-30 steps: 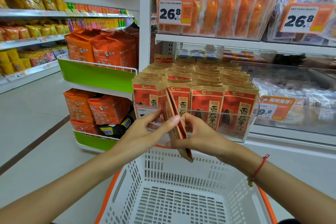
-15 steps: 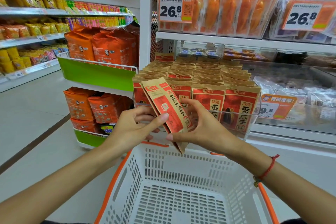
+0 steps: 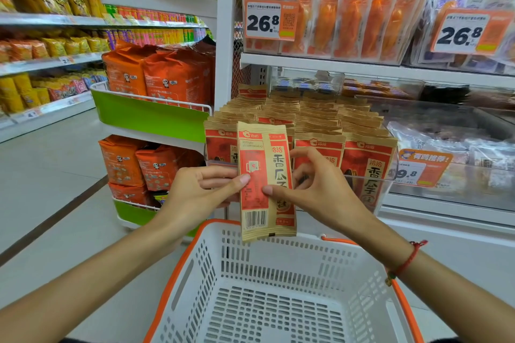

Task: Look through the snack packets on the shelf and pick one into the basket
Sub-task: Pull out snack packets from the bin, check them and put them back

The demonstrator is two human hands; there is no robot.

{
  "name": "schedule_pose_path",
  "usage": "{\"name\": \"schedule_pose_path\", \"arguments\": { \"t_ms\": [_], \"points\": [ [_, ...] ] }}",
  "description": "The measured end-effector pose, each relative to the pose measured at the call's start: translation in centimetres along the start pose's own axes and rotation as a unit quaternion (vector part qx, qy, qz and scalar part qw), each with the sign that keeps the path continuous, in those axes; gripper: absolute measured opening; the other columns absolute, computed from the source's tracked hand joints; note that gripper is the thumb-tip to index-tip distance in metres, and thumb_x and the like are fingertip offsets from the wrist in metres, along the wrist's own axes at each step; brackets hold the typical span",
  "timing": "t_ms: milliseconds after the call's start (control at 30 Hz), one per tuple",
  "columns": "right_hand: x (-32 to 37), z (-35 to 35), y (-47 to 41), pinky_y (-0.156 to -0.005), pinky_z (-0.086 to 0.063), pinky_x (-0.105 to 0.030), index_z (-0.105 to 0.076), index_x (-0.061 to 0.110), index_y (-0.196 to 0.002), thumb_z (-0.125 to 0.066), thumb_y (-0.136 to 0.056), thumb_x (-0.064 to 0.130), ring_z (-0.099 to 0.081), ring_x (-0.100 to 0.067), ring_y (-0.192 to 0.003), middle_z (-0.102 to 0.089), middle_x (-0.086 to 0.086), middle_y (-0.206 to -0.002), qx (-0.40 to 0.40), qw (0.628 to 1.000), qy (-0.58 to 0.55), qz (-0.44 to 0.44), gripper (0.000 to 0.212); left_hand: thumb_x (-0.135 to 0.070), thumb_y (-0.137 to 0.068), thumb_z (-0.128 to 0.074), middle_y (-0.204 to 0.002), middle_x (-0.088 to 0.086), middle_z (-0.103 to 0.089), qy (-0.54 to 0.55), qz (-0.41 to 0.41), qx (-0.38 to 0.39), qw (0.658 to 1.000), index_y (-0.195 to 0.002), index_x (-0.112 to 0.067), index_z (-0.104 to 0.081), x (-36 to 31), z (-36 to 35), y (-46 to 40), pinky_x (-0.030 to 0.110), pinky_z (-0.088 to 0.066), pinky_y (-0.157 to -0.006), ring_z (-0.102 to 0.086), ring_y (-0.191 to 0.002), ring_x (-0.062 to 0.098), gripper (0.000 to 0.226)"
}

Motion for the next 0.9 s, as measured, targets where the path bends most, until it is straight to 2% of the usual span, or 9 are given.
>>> {"name": "schedule_pose_path", "arguments": {
  "t_ms": [67,133,233,333,400,500,600,733,900],
  "points": [
    [0.0,0.2,-0.1,-0.069,-0.058,-0.037,-0.047,0.021,-0.120,-0.076,-0.067,0.055,-0.066,-0.009,-0.073,-0.068,0.002,-0.080,-0.018,1.000,0.022,0.006,0.070,-0.023,-0.079,-0.074,-0.084,-0.003,-0.077,-0.006,0.005,0.006,1.000,-0.094,-0.018,-0.072,0.1,0.0,0.0,0.019,-0.058,-0.069,-0.074,-0.078,0.012,0.016],
    [0.0,0.4,-0.1,-0.065,-0.058,-0.034,-0.046,0.021,-0.115,-0.074,-0.073,0.053,-0.067,-0.006,-0.067,-0.070,0.003,-0.074,-0.027,0.999,0.031,0.006,0.060,-0.024,-0.080,-0.074,-0.086,-0.004,-0.077,-0.014,0.013,0.016,1.000,-0.097,-0.022,-0.072,0.4,-0.2,0.0,0.021,-0.057,-0.073,-0.074,-0.080,0.011,0.017],
    [0.2,0.5,-0.1,-0.063,-0.059,-0.040,-0.042,0.023,-0.114,-0.068,-0.084,0.047,-0.069,-0.005,-0.061,-0.072,0.003,-0.070,-0.033,0.998,0.045,0.010,0.046,-0.023,-0.082,-0.073,-0.086,-0.004,-0.077,-0.016,0.021,0.030,0.999,-0.095,-0.026,-0.071,0.7,-0.5,0.0,0.021,-0.057,-0.072,-0.074,-0.079,0.011,0.013],
    [0.1,0.7,-0.2,-0.062,-0.059,-0.042,-0.044,0.024,-0.112,-0.058,-0.092,0.045,-0.068,-0.006,-0.058,-0.072,0.003,-0.068,-0.039,0.995,0.086,0.024,0.032,-0.022,-0.083,-0.072,-0.086,-0.004,-0.077,-0.023,0.020,0.044,0.999,-0.100,-0.029,-0.067,0.9,-1.0,-0.1,0.017,-0.057,-0.068,-0.074,-0.078,0.010,0.018],
    [-0.2,1.2,-0.4,-0.063,-0.059,-0.042,-0.051,0.024,-0.105,-0.059,-0.093,0.043,-0.068,-0.007,-0.062,-0.072,0.005,-0.070,-0.057,0.994,0.089,0.023,0.024,-0.023,-0.083,-0.073,-0.086,-0.007,-0.077,-0.031,0.018,0.050,0.998,-0.101,-0.030,-0.066,1.0,-1.1,-0.1,0.018,-0.057,-0.069,-0.073,-0.079,0.008,0.020],
    [-0.8,1.9,-0.8,-0.065,-0.061,-0.037,-0.060,0.024,-0.090,-0.066,-0.089,0.034,-0.069,-0.008,-0.071,-0.070,0.007,-0.079,-0.081,0.996,0.022,0.002,0.012,-0.024,-0.083,-0.073,-0.087,-0.010,-0.076,-0.058,0.002,0.058,0.997,-0.104,-0.029,-0.067,0.9,-1.3,0.0,0.023,-0.057,-0.075,-0.071,-0.084,0.003,0.022],
    [-0.9,2.0,-0.8,-0.057,-0.060,-0.031,-0.059,0.024,-0.088,-0.070,-0.087,0.028,-0.070,-0.009,-0.062,-0.072,0.002,-0.075,-0.078,0.995,-0.052,-0.016,0.012,-0.024,-0.084,-0.072,-0.087,-0.011,-0.076,-0.068,-0.005,0.063,0.996,-0.105,-0.027,-0.068,0.9,-1.3,0.1,0.025,-0.056,-0.078,-0.070,-0.084,0.000,0.021],
    [-0.2,2.3,-0.5,-0.047,-0.056,-0.026,-0.056,0.024,-0.086,-0.071,-0.086,0.024,-0.068,-0.011,-0.053,-0.070,0.003,-0.065,-0.092,0.994,-0.052,0.023,0.015,-0.025,-0.085,-0.071,-0.087,-0.011,-0.076,-0.071,-0.004,0.074,0.995,-0.107,-0.027,-0.067,1.0,-1.5,0.0,0.023,-0.055,-0.078,-0.071,-0.085,0.002,0.022],
    [0.7,2.2,-0.2,-0.049,-0.056,-0.032,-0.056,0.026,-0.086,-0.070,-0.088,0.020,-0.064,-0.010,-0.052,-0.067,0.000,-0.065,-0.110,0.989,-0.037,0.089,0.015,-0.027,-0.087,-0.069,-0.090,-0.012,-0.076,-0.057,-0.003,0.086,0.995,-0.110,-0.029,-0.065,1.2,-1.5,-0.1,0.018,-0.055,-0.069,-0.071,-0.087,0.002,0.024]
  ]
}}
Point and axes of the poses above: each hand's wrist, its own y-axis away from the middle knuckle, its own z-axis out of the back of the hand, x = y × z, the point moved 6 cm from there along -y, towards the middle knuckle
